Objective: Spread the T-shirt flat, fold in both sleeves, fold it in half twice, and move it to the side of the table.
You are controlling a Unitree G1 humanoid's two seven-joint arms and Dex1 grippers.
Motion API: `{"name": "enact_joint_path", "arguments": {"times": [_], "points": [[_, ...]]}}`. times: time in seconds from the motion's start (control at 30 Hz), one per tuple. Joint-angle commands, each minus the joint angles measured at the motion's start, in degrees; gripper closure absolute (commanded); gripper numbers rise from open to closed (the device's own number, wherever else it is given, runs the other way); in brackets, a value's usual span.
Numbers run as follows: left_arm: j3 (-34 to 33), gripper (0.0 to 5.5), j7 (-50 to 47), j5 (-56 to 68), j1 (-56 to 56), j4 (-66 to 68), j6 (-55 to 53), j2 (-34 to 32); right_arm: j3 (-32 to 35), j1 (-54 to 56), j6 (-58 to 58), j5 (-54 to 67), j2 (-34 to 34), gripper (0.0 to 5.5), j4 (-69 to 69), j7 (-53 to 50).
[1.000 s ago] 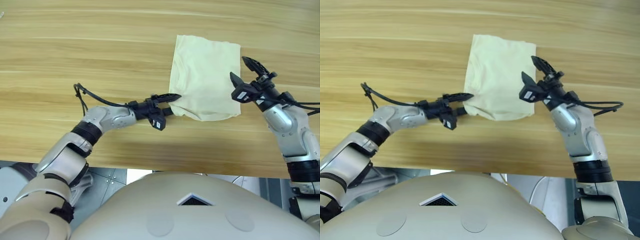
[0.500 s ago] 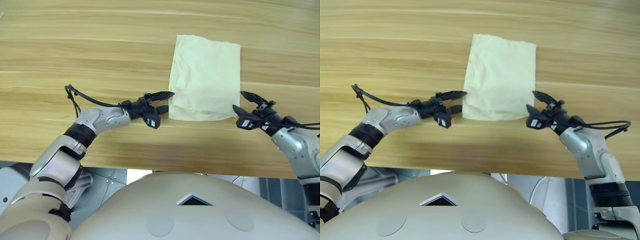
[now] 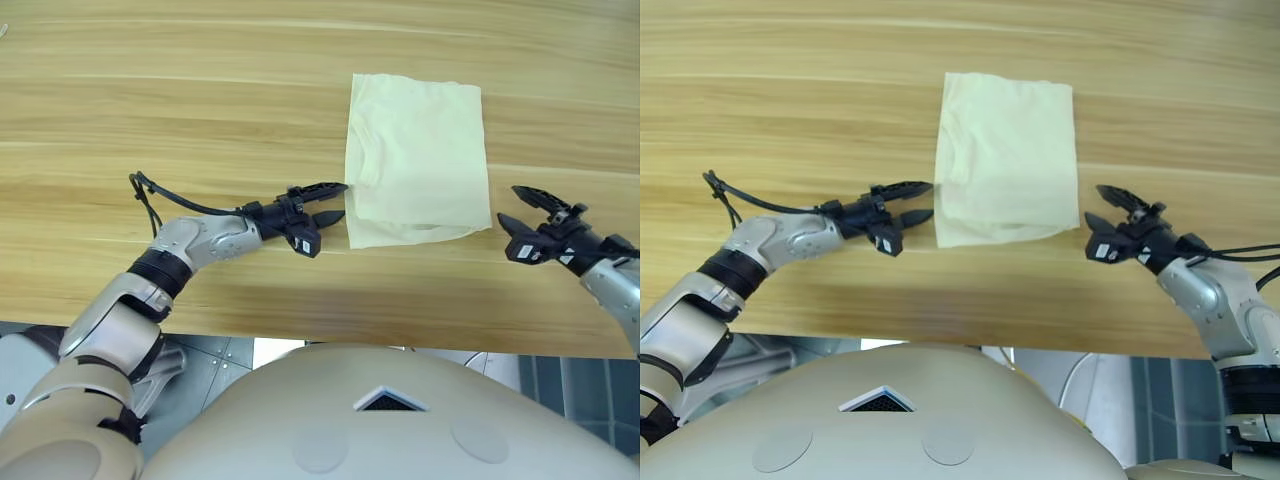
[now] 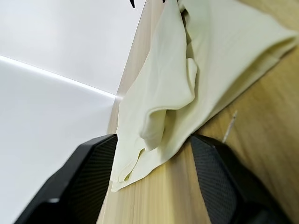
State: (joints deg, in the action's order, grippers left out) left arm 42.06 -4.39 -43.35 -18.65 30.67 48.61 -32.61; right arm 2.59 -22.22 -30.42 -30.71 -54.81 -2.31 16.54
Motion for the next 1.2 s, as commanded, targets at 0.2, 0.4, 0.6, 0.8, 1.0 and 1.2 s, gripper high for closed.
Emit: {"name": "enact_joint_path", "arguments": {"times": [0.2, 0.4, 0.6, 0.8, 1.0, 1.2], "points": [[3.78, 2.57, 6.72, -6.45, 4.41, 8.23, -6.34, -2.77, -2.57, 3.67, -1.24, 0.03, 1.71, 2.75, -8.13, -0.78], [4.44, 2.57, 7.14, -6.82, 3.25, 9.11, -6.08, -2.55, -8.06, 5.52, -2.18, -0.71, 5.94, 2.75, -7.53, -1.87], [5.96, 2.57, 7.78, -7.48, 0.07, 11.59, -5.20, -1.34, -12.15, 8.19, -1.16, -0.38, 9.68, 2.75, -4.11, -1.01], [7.96, 2.57, 6.49, -7.83, -3.29, 15.55, -4.63, 0.83, -12.18, 7.80, -0.62, 0.06, 9.59, 2.75, -4.05, -1.44], [8.38, 2.57, 5.31, -7.47, -4.79, 19.15, -4.07, -0.41, -11.80, 8.26, -0.72, 0.04, 8.71, 2.75, -4.23, -1.48], [8.41, 2.55, 5.22, -7.18, -4.42, 20.09, -4.17, -1.45, -12.16, 9.23, -1.48, 0.42, 7.86, 2.95, -3.65, -0.02]]}}
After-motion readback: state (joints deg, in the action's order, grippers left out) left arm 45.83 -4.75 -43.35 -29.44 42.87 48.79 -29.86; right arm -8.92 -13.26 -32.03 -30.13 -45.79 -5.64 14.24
